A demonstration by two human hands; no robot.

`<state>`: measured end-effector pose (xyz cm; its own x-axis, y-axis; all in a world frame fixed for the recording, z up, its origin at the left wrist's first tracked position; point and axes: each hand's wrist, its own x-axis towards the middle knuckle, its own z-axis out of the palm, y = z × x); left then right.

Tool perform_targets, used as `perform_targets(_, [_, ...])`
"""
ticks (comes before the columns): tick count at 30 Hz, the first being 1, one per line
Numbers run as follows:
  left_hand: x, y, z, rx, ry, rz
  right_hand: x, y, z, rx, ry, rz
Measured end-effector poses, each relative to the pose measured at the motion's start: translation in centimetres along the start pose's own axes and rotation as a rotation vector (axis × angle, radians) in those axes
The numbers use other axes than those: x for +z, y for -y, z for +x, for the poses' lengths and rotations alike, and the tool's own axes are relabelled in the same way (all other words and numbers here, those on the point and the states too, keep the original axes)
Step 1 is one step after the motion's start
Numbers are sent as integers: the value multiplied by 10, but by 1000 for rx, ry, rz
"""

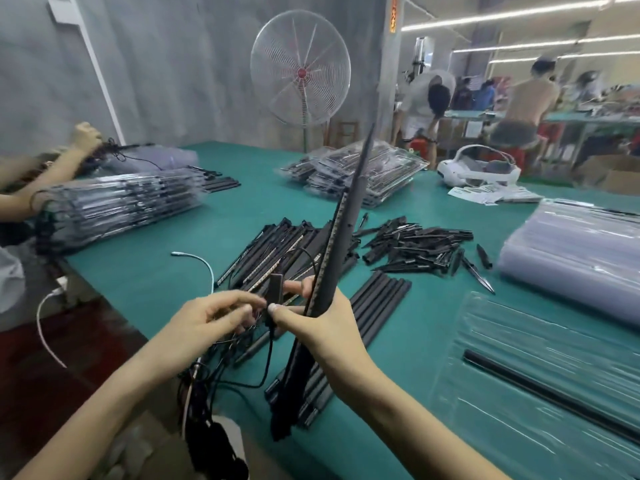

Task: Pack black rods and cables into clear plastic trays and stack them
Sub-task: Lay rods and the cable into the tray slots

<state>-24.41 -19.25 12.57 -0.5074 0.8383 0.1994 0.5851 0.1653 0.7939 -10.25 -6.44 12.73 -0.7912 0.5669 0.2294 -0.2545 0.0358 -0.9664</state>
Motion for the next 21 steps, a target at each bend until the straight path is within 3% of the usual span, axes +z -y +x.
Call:
perform_targets(3, [-2, 34, -11, 35, -88, 438, -3, -3, 4, 2, -12, 2])
perform_targets(6, [-2, 56, -22, -66, 74, 789, -9, -8, 5, 25, 7, -45])
perform_targets(8, [-3, 64, -29, -111, 60, 938, -12, -12, 5, 29, 21, -73])
perform_targets(14, [15, 71, -55, 31, -206, 916, -16, -19, 7, -2, 4, -133])
perform_targets(16, [20, 72, -57, 5, -264, 874, -16, -19, 8, -23, 2, -145])
perform_targets(21, [-5, 84, -50, 80, -127, 600, -16, -23, 10, -36, -77, -189])
